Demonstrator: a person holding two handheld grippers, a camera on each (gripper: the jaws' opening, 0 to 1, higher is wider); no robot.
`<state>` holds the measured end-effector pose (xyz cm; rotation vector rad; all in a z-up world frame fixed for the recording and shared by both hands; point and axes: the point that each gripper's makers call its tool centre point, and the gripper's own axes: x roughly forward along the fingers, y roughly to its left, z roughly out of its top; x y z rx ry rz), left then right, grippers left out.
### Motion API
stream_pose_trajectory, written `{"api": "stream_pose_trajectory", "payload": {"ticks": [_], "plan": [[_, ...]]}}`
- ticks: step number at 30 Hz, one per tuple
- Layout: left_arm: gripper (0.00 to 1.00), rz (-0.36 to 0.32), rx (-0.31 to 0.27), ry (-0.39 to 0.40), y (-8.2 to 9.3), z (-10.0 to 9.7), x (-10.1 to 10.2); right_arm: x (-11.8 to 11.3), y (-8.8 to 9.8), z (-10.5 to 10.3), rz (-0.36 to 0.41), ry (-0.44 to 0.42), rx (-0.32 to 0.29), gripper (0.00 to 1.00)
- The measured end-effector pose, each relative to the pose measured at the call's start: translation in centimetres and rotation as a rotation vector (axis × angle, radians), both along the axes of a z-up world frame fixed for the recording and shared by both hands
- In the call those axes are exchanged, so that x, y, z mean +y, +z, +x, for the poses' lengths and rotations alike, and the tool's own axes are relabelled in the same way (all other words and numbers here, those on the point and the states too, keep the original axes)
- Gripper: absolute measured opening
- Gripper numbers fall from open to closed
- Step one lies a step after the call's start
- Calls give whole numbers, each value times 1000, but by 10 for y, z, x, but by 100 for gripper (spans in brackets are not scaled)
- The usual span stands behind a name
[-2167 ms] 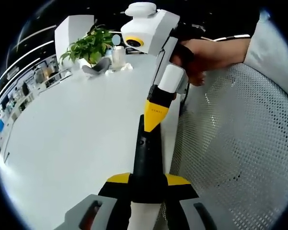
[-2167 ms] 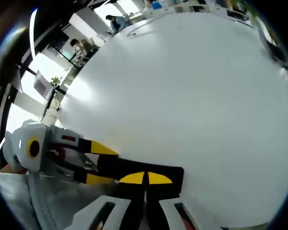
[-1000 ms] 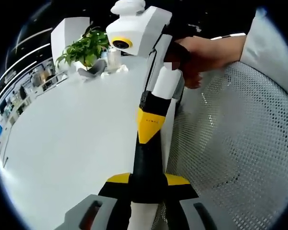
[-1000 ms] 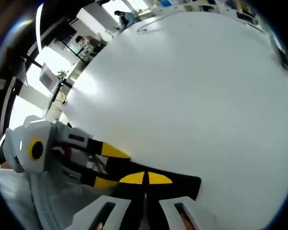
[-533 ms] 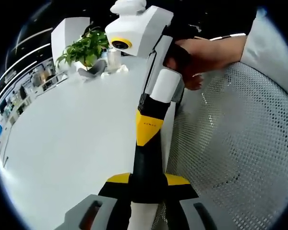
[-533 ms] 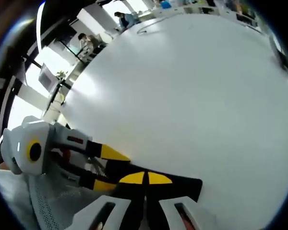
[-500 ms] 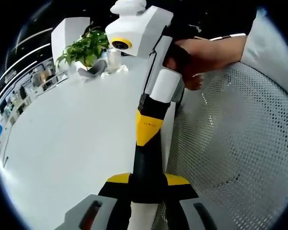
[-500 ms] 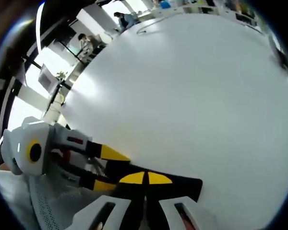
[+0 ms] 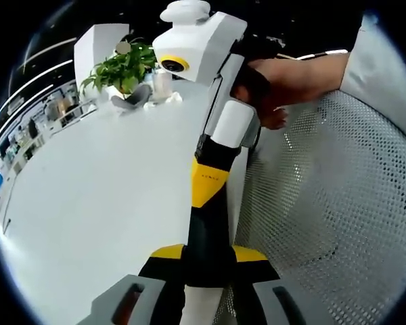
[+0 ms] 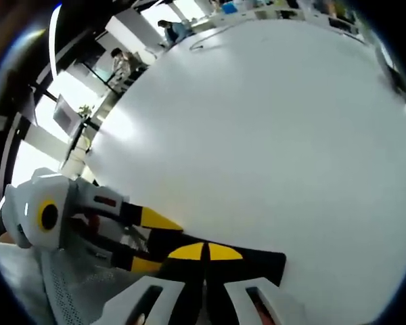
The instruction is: Press the specified remote control buttons in sequence, fully releasing each button before pressing the next.
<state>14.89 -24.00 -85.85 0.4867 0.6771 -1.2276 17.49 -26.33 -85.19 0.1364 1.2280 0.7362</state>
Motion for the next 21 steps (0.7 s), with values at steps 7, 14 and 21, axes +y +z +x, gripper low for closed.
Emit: {"api": "stream_pose_trajectory", "payload": {"ticks": [7, 14, 21], "plan": [[24, -16, 11, 7, 0, 0, 0, -1, 0, 0, 26, -14, 23, 0], [24, -12, 1, -2, 0, 0, -1, 0, 2, -1, 33, -9, 26, 0], [24, -14, 4, 3, 0, 1, -1, -1, 1, -1, 26, 8, 19, 0]]}}
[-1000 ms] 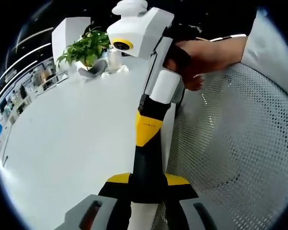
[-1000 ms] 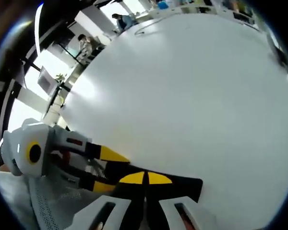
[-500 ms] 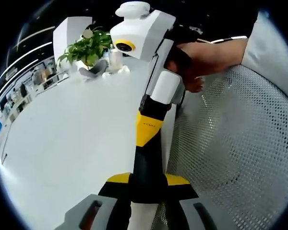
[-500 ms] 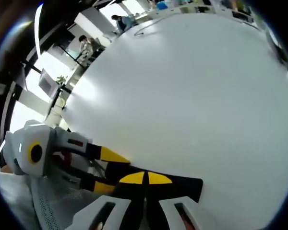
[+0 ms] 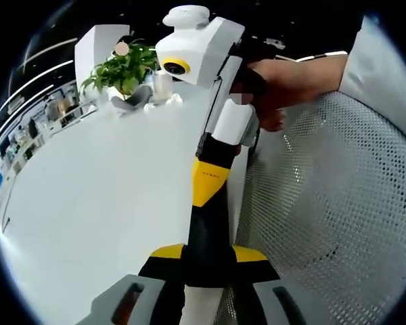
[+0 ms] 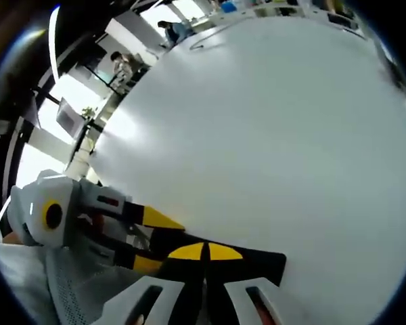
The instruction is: Press the specified remote control buttons in sequence, fully releasing each button before pressing the next.
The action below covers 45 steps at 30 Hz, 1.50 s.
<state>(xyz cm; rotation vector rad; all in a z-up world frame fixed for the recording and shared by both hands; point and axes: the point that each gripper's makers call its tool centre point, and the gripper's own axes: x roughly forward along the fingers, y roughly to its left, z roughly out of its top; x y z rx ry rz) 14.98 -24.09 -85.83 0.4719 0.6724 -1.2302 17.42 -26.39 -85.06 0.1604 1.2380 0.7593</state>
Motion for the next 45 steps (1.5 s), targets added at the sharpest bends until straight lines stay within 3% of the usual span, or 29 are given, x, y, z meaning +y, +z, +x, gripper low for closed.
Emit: {"api": "stream_pose_trajectory", "payload": {"ticks": [9, 22, 33, 45], "plan": [[24, 4, -6, -3, 0, 1, -1, -2, 0, 1, 29, -47, 59, 0], [24, 2, -5, -1, 0, 1, 0, -9, 2, -2, -11, -40, 63, 0], [24, 2, -7, -3, 0, 1, -1, -7, 2, -8, 2, -27, 99, 0], [24, 1, -7, -3, 0, 1, -1, -7, 2, -11, -7, -9, 96, 0]]}}
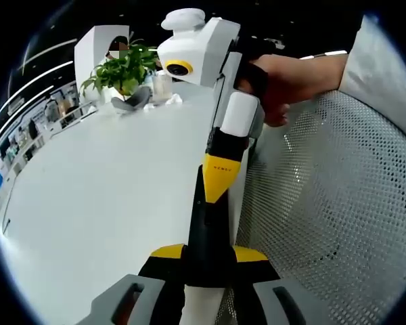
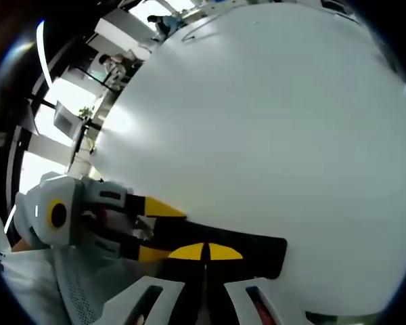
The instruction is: Press the specified remote control buttons in sequence, fully releasing each button before pressing the next.
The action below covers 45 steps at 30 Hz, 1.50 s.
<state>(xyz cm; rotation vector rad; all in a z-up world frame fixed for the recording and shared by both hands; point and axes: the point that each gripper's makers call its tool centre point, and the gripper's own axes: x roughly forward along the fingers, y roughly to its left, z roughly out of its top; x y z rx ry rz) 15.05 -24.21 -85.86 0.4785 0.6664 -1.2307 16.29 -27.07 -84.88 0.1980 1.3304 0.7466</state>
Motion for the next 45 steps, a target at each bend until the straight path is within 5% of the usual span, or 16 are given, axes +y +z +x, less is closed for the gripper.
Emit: {"api": "stream_pose_trajectory", "payload": {"ticks": [45], "plan": [[24, 3, -3, -2, 0, 0, 0, 1, -1, 2, -10, 43, -63, 0]]}}
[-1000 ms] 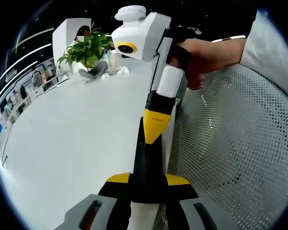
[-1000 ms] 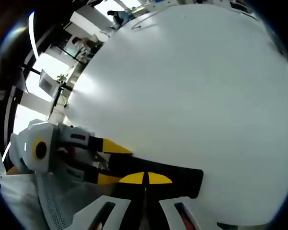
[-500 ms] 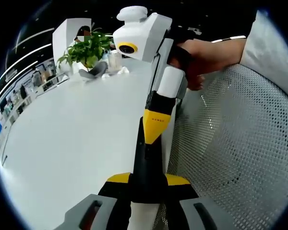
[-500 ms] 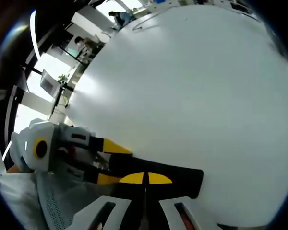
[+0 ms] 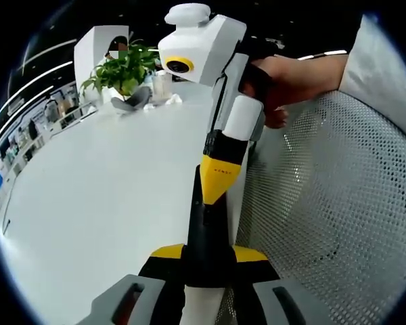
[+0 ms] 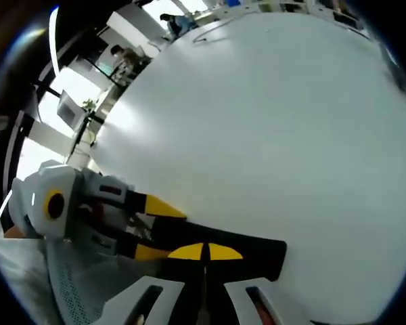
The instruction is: Press the specified remote control buttons in sequence, fully releasing each button before pressing the next.
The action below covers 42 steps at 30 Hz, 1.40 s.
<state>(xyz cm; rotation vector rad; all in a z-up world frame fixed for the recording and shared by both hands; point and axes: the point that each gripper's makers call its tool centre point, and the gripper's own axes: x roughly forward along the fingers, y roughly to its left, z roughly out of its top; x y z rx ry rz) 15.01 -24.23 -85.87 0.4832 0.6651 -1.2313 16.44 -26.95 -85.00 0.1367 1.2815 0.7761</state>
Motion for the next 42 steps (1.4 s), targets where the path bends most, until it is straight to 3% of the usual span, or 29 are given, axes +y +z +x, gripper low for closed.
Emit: {"api": "stream_pose_trajectory", "payload": {"ticks": [17, 25, 28, 42], "plan": [[24, -3, 0, 0, 1, 0, 1, 0, 1, 0, 13, -29, 36, 0], [24, -6, 1, 1, 0, 1, 1, 0, 1, -1, -16, -11, 31, 0], [24, -6, 1, 1, 0, 1, 1, -1, 0, -8, -26, 5, 77, 0], [24, -8, 2, 2, 0, 0, 0, -4, -1, -9, -31, -13, 91, 0]]}}
